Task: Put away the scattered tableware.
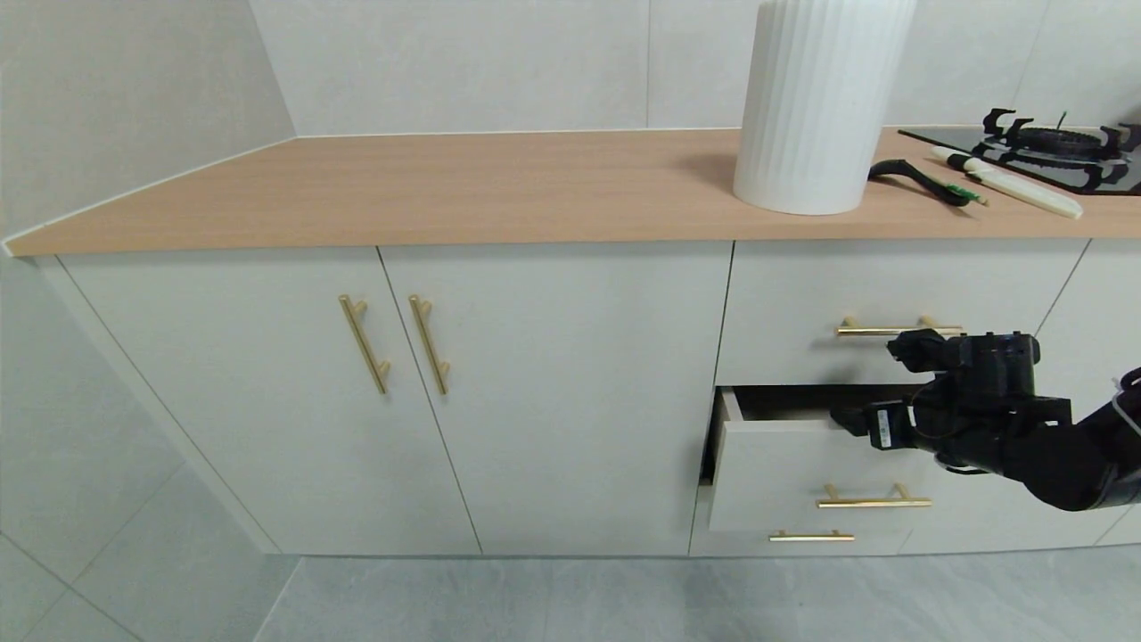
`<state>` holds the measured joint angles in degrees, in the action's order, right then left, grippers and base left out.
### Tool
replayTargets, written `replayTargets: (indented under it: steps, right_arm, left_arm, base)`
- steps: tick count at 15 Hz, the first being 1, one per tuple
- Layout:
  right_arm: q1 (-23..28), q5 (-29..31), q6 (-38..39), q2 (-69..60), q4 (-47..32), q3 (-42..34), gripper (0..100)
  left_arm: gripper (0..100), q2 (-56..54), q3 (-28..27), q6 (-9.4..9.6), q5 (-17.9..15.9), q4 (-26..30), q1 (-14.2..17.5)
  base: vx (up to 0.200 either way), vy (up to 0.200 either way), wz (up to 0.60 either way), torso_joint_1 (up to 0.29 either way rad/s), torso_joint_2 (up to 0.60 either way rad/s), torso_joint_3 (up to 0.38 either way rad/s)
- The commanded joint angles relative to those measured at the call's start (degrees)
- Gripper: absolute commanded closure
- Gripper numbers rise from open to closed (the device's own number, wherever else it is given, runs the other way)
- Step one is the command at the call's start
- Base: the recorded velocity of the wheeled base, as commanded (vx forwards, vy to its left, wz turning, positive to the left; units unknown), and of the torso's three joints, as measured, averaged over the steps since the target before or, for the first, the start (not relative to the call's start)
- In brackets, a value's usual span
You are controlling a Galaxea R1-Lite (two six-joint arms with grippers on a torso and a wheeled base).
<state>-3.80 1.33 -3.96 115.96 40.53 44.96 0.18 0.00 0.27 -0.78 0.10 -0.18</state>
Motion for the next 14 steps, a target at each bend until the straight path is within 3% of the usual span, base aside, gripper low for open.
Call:
replayTargets:
  steps: [1, 4, 8, 11, 14]
  right_arm:
    - [0.02, 0.08, -0.17, -1.26, -1.95, -0.84, 0]
    - [-0.06, -0.10, -0.26, -6.97, -9.86, -1.28, 0]
    - [-2.17, -0.54, -1.14, -16.29, -28.32, -1.37, 0]
    - [-2.70, -0.54, -1.84, -22.79, -50.90, 0.48, 0]
    - [-4.63, -0.54, -1.75, -24.90, -67.43, 6.37, 0]
  left_arm:
    - [0, 0.08, 0.00, 0.00, -0.01, -0.01, 0.01]
    - [0, 0.08, 0.00, 0.00, -0.01, -0.01, 0.01]
    - [0, 0.08, 0.00, 0.00, -0.01, -0.01, 0.01]
    - [0, 0.08, 0.00, 0.00, -0.01, -0.01, 0.01]
    - [0, 0.08, 0.00, 0.00, -0.01, -0.01, 0.01]
  base:
    - [0.000, 0.000, 0.00, 0.000, 0.00, 0.000]
    - [0.000, 0.000, 0.00, 0.000, 0.00, 0.000]
    - [0.000, 0.000, 0.00, 0.000, 0.00, 0.000]
    - [0.000, 0.000, 0.00, 0.000, 0.00, 0.000]
    - [0.000, 0.000, 0.00, 0.000, 0.00, 0.000]
